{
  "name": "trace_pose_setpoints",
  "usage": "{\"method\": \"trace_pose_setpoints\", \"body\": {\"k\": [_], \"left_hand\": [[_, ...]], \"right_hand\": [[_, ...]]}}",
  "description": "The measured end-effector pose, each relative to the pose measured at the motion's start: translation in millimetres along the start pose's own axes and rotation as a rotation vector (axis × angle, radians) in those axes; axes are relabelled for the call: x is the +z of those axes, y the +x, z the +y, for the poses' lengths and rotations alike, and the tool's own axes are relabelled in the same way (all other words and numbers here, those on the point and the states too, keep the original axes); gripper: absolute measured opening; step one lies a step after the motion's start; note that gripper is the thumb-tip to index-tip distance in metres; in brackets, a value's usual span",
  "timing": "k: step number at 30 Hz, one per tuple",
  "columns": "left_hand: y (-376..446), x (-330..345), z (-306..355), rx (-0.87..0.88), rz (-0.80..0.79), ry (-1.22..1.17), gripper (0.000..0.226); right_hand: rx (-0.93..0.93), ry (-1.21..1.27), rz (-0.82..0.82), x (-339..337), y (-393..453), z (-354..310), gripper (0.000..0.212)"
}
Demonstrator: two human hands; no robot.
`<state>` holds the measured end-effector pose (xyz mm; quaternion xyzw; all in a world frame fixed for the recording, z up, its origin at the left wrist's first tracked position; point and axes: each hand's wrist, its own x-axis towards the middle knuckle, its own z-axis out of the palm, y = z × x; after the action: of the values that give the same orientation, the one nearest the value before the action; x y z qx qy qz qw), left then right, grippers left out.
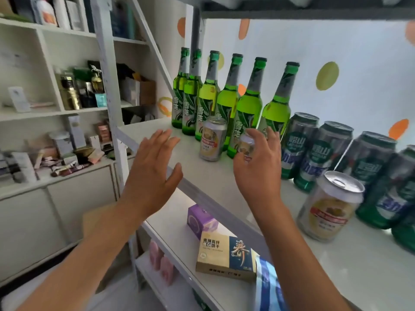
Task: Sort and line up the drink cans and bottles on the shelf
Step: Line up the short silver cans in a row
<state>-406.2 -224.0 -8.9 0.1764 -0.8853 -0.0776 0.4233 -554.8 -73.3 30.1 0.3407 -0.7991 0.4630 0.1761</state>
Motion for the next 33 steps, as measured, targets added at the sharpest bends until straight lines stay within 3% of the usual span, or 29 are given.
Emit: {"method": "trace_pose_setpoints", "body": {"k": [8,13,24,29,33], "left_hand": [[64,35,12,0.057,-0.002,-0.175,0.054],[95,57,1,0.030,-0.083,-0.341,0.050],[119,89,-25,0.038,-0.175,-0.534,0.036],[125,94,-30,0.023,-0.133,-0.713,0.019],[113,105,-28,0.018,-0.036,-0.740,0.026]], "right_hand": [[0.029,-0.089,0.007,6,15,11,0.051],[0.063,-0.119,0.028,12,25,13,0.048],[0.039,-0.093,0.127,27,22,22,0.033],[0.054,-0.049,0.126,28,23,28,0.032],[0.107,0.066,0.196,30,25,31,0.029]]}}
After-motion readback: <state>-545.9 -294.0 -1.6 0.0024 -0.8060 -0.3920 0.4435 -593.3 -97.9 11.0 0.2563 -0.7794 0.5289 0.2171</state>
